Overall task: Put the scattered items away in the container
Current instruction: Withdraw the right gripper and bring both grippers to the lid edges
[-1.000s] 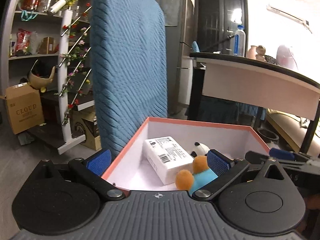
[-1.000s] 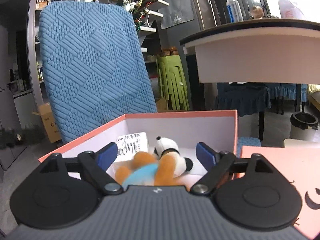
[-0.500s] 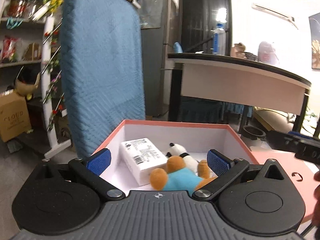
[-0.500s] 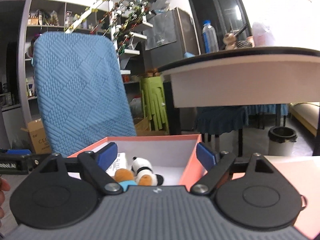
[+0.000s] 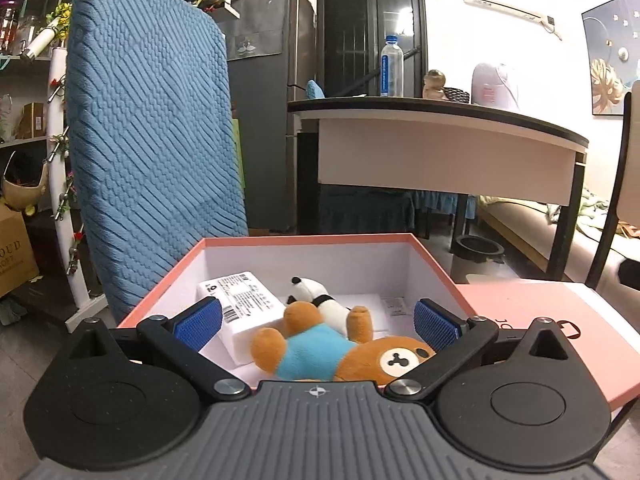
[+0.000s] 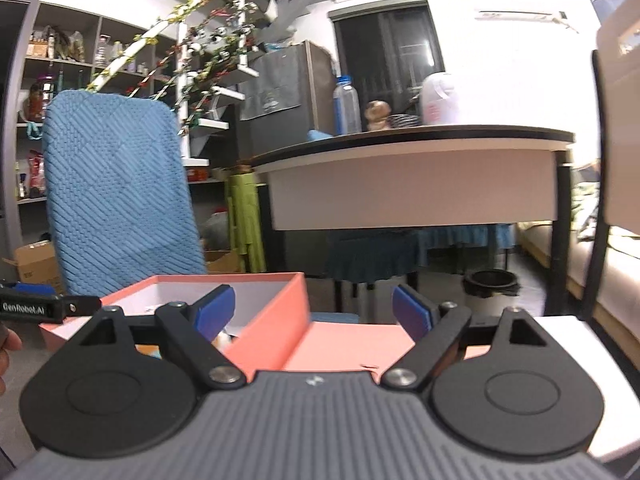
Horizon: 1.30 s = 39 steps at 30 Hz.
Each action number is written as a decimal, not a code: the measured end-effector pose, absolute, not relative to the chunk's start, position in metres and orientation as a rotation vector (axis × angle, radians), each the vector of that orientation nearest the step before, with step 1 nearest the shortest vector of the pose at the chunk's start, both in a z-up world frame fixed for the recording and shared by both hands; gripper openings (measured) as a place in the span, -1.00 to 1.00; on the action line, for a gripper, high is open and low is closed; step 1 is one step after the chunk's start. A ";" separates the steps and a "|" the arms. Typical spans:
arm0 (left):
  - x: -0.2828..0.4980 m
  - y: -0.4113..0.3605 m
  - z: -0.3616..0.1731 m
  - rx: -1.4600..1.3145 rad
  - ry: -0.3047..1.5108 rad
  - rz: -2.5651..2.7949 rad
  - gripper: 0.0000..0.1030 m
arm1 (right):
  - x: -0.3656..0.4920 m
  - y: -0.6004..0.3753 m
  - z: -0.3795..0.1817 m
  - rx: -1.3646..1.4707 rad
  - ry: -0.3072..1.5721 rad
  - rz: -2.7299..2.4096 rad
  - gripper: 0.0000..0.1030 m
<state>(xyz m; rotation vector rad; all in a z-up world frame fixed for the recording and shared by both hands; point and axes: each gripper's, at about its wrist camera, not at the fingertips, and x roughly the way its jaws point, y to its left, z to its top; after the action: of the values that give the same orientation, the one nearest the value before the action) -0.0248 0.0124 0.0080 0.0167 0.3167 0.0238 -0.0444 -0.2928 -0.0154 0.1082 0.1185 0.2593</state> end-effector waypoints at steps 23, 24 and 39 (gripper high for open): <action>-0.013 -0.044 -0.014 -0.056 0.533 -0.237 0.99 | -0.056 -0.360 -0.055 0.130 0.220 0.120 1.00; -0.012 -0.045 -0.015 -0.069 0.549 -0.256 0.99 | -0.056 -0.364 -0.056 0.140 0.230 0.107 1.00; 0.042 -0.080 -0.062 -0.185 0.859 -0.336 0.99 | -0.037 -0.433 -0.102 0.357 0.423 -0.020 1.00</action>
<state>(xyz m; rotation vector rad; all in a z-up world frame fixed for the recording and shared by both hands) 0.0416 -0.0797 -0.0618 -0.1849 0.8590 -0.3357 -0.0368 -0.4333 -0.1025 0.3567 0.4233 -0.0203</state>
